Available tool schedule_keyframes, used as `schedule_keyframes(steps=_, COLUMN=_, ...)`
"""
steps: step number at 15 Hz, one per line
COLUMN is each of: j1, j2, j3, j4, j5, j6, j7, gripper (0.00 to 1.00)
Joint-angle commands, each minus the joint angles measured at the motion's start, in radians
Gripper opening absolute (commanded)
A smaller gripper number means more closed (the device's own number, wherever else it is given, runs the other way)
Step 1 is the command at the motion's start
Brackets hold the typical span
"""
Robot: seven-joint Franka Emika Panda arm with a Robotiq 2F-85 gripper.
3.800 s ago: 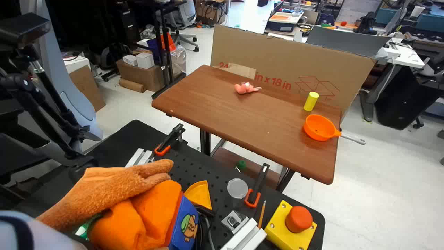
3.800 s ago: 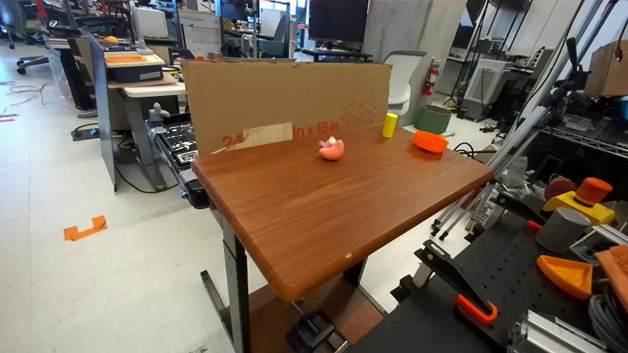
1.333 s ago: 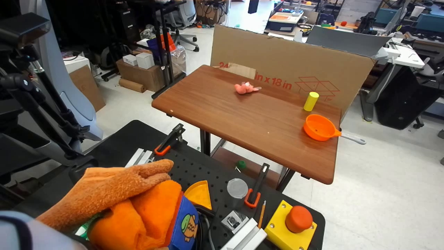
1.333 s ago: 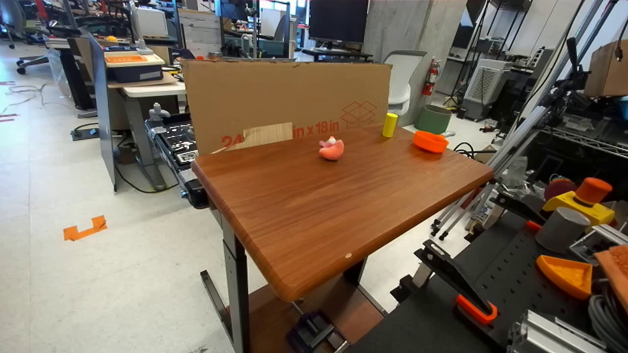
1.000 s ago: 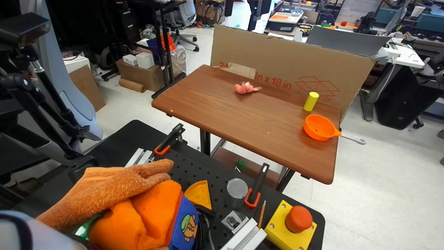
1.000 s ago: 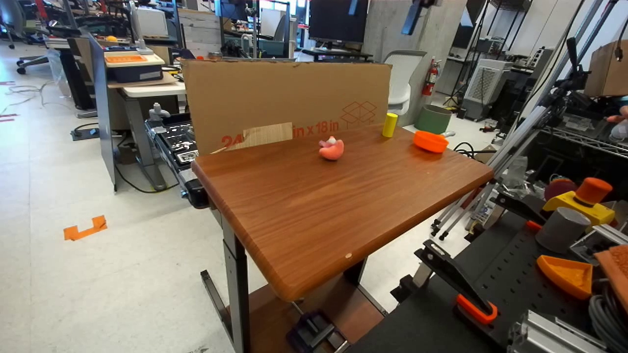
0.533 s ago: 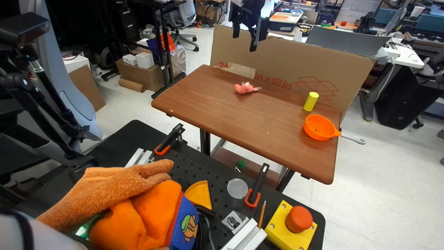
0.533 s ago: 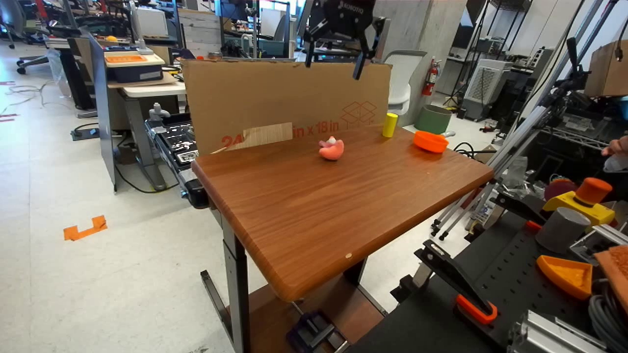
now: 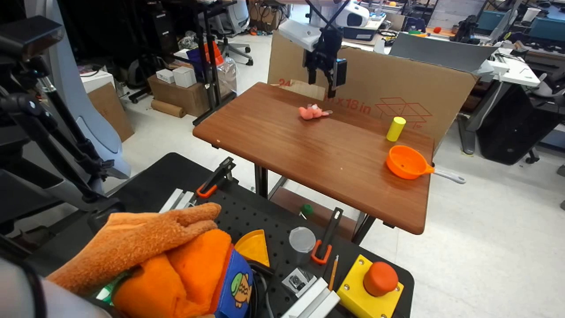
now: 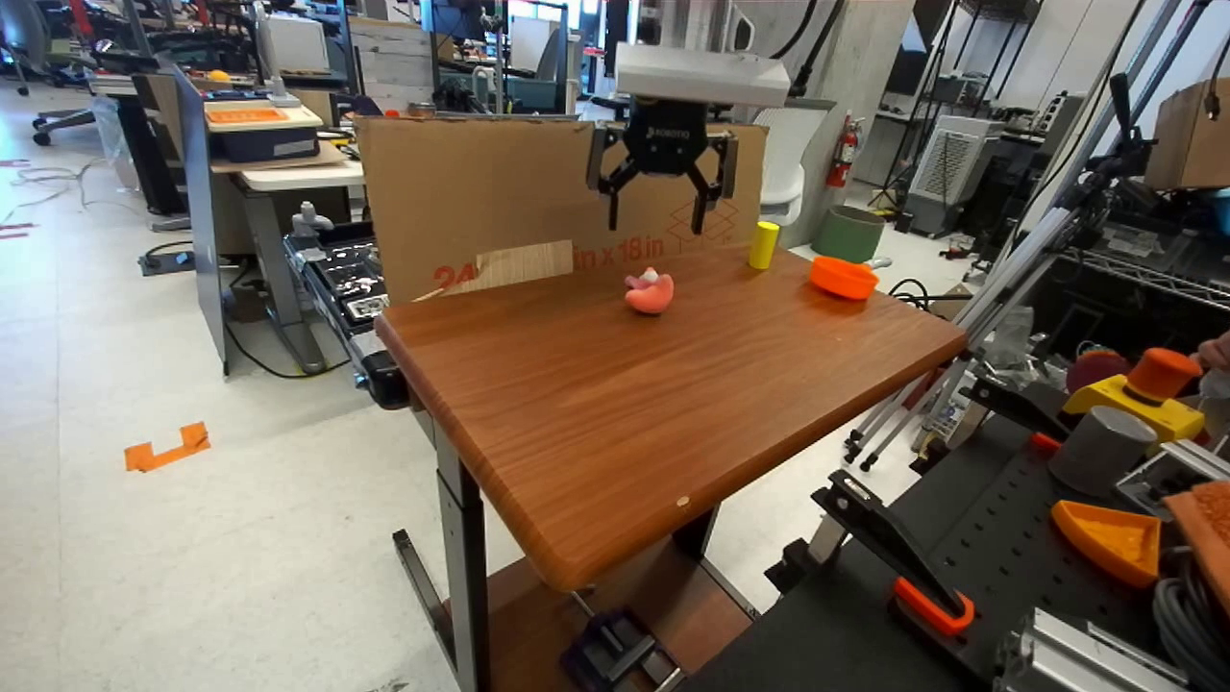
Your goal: Move the pink toy to the front
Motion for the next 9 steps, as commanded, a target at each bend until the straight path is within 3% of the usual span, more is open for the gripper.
schedule_keyframes(steps=1, j1=0.044, j2=0.089, j3=-0.048, j4=0.083, j5=-0.04, j6=-0.054, j7=0.06, gripper=1.0)
schedule_keyframes(steps=7, j1=0.084, j2=0.159, j3=-0.058, j4=0.101, j5=-0.058, j6=-0.086, j7=0.087, gripper=1.0)
schedule_keyframes(steps=8, j1=0.091, j2=0.166, j3=-0.061, j4=0.106, j5=-0.062, j6=-0.094, j7=0.091, gripper=0.81)
schedule_keyframes(steps=9, j1=0.099, j2=0.174, j3=-0.067, j4=0.112, j5=-0.068, j6=-0.096, j7=0.098, gripper=0.73)
